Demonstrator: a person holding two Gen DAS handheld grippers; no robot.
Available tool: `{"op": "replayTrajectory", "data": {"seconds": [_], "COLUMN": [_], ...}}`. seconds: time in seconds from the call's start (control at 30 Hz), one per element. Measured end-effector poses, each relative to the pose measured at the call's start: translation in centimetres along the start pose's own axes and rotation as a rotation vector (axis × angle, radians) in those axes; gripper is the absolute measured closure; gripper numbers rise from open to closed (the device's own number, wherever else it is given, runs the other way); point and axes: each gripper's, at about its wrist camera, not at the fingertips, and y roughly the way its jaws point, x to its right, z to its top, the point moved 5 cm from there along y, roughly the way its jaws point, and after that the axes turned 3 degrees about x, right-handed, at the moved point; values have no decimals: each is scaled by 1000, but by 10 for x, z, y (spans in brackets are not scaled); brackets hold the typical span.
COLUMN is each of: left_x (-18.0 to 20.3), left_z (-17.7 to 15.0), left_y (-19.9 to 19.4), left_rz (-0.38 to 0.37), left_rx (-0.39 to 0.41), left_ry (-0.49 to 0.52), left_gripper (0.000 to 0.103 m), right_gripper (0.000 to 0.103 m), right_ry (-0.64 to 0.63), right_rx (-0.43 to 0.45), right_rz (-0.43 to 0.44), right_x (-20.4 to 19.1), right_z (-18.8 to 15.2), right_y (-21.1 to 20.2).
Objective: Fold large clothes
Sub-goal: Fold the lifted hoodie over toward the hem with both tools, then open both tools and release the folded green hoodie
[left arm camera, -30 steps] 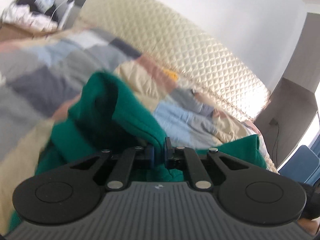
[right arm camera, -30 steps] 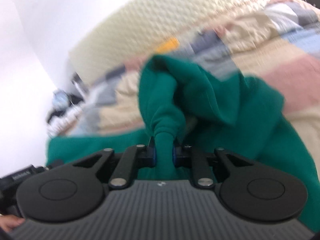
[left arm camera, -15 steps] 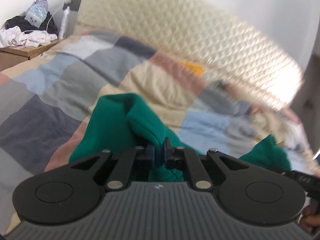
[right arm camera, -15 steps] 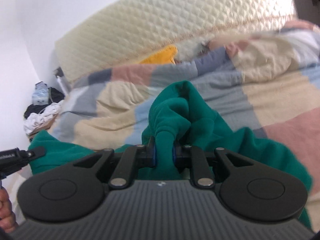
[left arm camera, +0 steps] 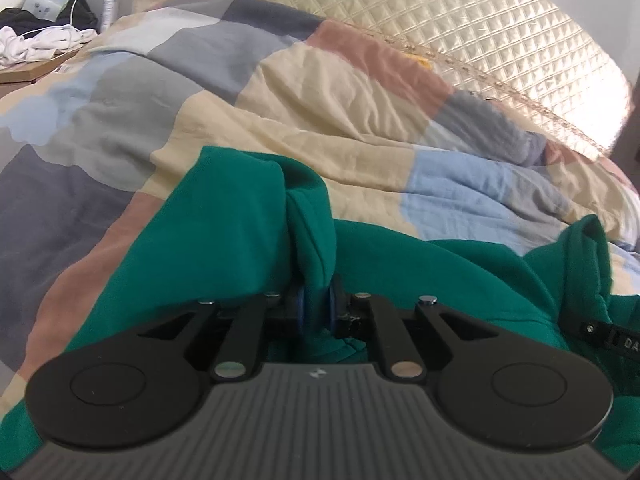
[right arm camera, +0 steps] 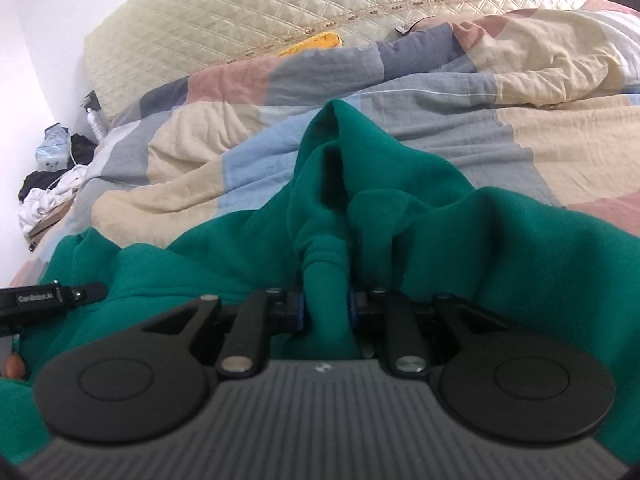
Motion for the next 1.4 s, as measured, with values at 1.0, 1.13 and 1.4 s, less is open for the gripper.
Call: {"op": "replayTrajectory", "data": {"seconds": [1.0,1.13,1.4], "left_x": [109,104,107], "left_z": [-105,-122,-117], "left_y": [-159,-144,-157], "left_rz": [-101,-86,-53], "left_rx": [-105,-129,-119], "left_ry": [162,174,173], "left_gripper": [54,54,54], "right_gripper": [62,63,63], "right_ry": [-115,-50,-28], "right_rx": [-46,-129,-112], "right_rz": [192,186,186], "right_x": [-49,-28,-32], "right_z": [-64,-89,-83], "right_y": [-141,-113,-136]}}
